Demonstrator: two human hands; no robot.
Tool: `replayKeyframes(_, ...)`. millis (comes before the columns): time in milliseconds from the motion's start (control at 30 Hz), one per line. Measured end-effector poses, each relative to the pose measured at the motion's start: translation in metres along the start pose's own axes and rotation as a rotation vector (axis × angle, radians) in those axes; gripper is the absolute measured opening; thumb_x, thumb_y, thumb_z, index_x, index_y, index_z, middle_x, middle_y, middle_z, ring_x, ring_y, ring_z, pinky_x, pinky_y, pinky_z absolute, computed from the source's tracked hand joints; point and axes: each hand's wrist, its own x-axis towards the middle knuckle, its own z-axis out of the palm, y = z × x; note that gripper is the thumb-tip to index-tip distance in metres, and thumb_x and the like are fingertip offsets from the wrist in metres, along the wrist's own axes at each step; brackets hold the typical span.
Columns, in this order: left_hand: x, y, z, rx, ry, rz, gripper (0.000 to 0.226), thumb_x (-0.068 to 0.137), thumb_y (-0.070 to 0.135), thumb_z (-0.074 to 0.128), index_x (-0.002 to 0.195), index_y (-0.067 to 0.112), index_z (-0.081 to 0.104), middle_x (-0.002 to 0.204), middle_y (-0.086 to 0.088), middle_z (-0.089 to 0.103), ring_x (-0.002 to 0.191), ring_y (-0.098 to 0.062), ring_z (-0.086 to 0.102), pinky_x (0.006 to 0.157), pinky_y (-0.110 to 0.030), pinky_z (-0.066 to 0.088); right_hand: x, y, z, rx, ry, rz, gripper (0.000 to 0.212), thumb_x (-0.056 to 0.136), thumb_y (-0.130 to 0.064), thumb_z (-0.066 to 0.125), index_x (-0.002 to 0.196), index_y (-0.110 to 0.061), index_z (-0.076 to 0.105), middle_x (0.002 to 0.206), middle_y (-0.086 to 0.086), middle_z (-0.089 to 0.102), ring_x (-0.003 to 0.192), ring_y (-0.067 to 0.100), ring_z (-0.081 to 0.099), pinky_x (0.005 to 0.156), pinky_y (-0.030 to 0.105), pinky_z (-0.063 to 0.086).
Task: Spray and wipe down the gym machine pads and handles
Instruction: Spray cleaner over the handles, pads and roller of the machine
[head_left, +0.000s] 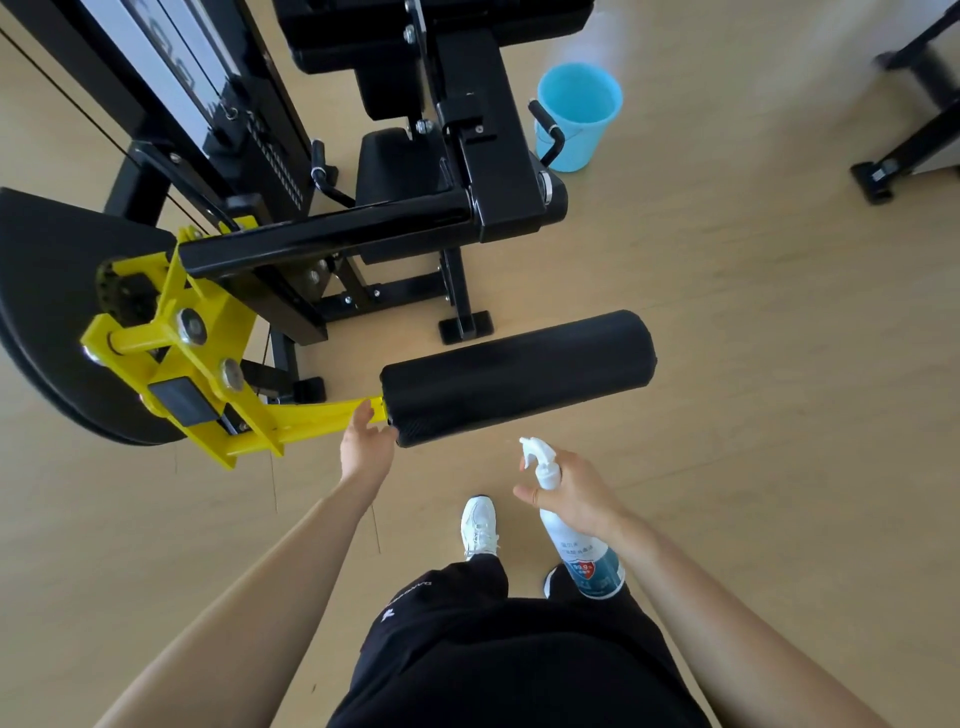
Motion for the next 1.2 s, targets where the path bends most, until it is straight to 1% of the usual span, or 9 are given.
replayKeyframes(200,0.002,0.008,0.015,0.009,-0.009,0.052,0.061,0.096,0.005,0.057,0.153,0.024,0.046,0.138,-0.006,0.062,0.109,-0.027,0.06,0.095,-0.043,0.056,-0.003,0.0,-0.004,-0.019,0.085,0.031,0.028,0.091,-0.045,0.073,0.079,-0.04,0.048,0.077,-0.012,0.059,0.076,0.011,0.06,0.075,0.031,0.047)
replayKeyframes(300,-0.001,0.002,0.018,0.019,0.004,0.064,0.064,0.095,0.003,0.057,0.154,0.026,0.044,0.137,-0.007,0.063,0.111,-0.03,0.062,0.097,-0.049,0.058,-0.007,0.002,-0.012,-0.024,0.028,0.017,0.015,0.097,-0.053,0.062,0.099,-0.04,0.056,0.078,-0.007,0.07,0.081,0.013,0.067,0.083,0.035,0.052)
replayKeyframes(433,-0.005,-0.003,0.02,0.038,-0.003,0.109,0.07,0.092,0.001,0.056,0.155,0.028,0.042,0.141,-0.004,0.061,0.114,-0.027,0.06,0.099,-0.051,0.057,-0.014,0.003,-0.017,-0.021,-0.027,0.024,0.036,0.097,-0.054,0.062,0.128,-0.037,0.055,0.073,-0.003,0.071,0.089,0.013,0.071,0.091,0.034,0.05)
replayKeyframes(567,-0.012,-0.015,0.024,0.061,-0.025,0.129,0.081,0.091,0.002,0.058,0.161,0.032,0.031,0.149,-0.002,0.055,0.131,-0.03,0.055,0.104,-0.05,0.054,-0.013,0.007,-0.016,0.06,0.041,0.077,0.022,0.09,-0.049,0.074,0.099,-0.032,0.063,0.069,-0.004,0.072,0.08,0.014,0.073,0.088,0.037,0.054)
replayKeyframes(700,-0.012,-0.017,0.023,0.054,-0.037,0.107,0.081,0.092,0.004,0.058,0.162,0.032,0.029,0.15,-0.002,0.055,0.131,-0.03,0.055,0.104,-0.048,0.053,-0.012,0.006,-0.015,0.0,0.077,0.109,0.029,0.091,-0.047,0.072,0.084,-0.022,0.06,0.072,-0.002,0.073,0.078,0.017,0.072,0.086,0.038,0.056)
replayKeyframes(900,-0.045,-0.006,0.042,0.117,-0.033,0.134,0.081,0.093,0.009,0.062,0.162,0.019,0.022,0.153,-0.009,0.034,0.135,-0.029,0.049,0.108,-0.052,0.049,-0.012,0.001,-0.027,0.245,0.079,0.068,0.019,0.092,-0.048,0.073,0.104,-0.036,0.066,0.072,-0.003,0.076,0.083,0.014,0.074,0.087,0.035,0.053)
replayKeyframes(1000,-0.08,0.005,0.062,0.03,-0.182,0.197,0.076,0.091,0.008,0.065,0.158,0.019,0.032,0.153,-0.005,0.034,0.126,-0.019,0.051,0.096,-0.032,0.052,-0.01,-0.01,-0.027,0.335,0.083,0.024,0.02,0.092,-0.048,0.072,0.109,-0.039,0.067,0.076,-0.004,0.077,0.087,0.014,0.075,0.091,0.038,0.054)
replayKeyframes(1067,-0.097,0.015,0.069,-0.083,-0.424,0.168,0.065,0.087,0.021,0.07,0.147,0.021,0.048,0.149,-0.004,0.049,0.125,-0.018,0.055,0.088,-0.022,0.049,-0.008,-0.019,-0.026,0.408,0.09,0.005,0.019,0.093,-0.046,0.072,0.11,-0.037,0.068,0.077,-0.003,0.077,0.086,0.016,0.075,0.091,0.04,0.055)
replayKeyframes(1200,-0.119,0.021,0.074,-0.145,-0.886,0.179,0.068,0.077,0.048,0.065,0.139,0.023,0.056,0.126,-0.002,0.071,0.116,-0.02,0.068,0.097,-0.036,0.057,-0.002,-0.033,-0.025,0.538,0.158,-0.001,0.035,0.09,-0.053,0.073,0.111,-0.025,0.069,0.081,0.002,0.078,0.088,0.025,0.076,0.096,0.051,0.058)
